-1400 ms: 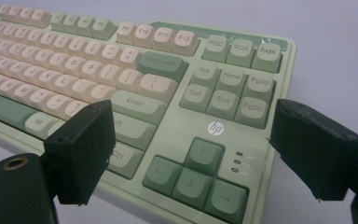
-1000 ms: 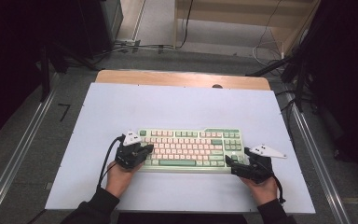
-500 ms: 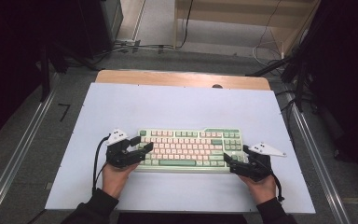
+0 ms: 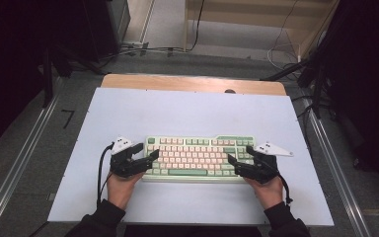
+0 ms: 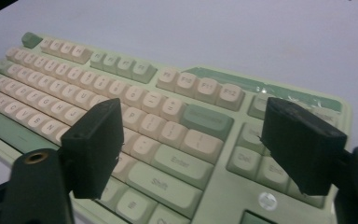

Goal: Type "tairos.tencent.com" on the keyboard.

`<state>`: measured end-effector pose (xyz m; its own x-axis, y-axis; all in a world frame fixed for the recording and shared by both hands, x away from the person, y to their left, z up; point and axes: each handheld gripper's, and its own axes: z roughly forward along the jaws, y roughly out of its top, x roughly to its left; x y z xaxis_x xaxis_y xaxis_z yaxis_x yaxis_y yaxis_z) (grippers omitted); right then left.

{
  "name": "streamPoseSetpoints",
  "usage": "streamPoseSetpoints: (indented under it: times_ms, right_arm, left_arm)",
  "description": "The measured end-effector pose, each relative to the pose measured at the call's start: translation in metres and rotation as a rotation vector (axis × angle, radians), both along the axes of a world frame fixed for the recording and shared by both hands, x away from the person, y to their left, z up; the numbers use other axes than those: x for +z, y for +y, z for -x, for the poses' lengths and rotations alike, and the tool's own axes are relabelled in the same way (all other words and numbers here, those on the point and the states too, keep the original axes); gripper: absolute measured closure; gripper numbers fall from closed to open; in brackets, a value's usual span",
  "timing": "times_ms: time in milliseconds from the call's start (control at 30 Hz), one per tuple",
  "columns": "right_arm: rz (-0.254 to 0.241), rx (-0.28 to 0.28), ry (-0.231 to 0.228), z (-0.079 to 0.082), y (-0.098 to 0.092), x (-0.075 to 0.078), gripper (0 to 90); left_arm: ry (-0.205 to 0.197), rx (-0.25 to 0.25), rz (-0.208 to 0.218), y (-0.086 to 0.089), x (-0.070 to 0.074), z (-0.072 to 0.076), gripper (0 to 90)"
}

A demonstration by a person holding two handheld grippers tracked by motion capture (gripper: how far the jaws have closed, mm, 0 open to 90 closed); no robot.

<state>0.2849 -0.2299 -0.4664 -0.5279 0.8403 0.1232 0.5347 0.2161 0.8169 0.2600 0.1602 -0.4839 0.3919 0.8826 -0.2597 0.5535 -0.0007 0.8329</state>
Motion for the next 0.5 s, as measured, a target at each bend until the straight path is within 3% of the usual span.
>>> streamPoseSetpoints:
  times_ms: [333, 433, 500]
  right_arm:
    - [0.021, 0.044, 0.005, -0.011, 0.034, -0.004, 35.0]
    - [0.023, 0.058, 0.021, -0.015, 0.043, -0.004, 50.0]
    - [0.02, 0.065, 0.025, -0.016, 0.045, -0.004, 53.5]
  left_arm:
    - [-0.006, -0.001, -0.013, -0.001, 0.0, 0.001, 32.0]
    - [-0.005, -0.001, -0.014, -0.001, 0.0, 0.0, 32.0]
    - [-0.006, -0.001, -0.015, -0.001, 0.0, 0.0, 32.1]
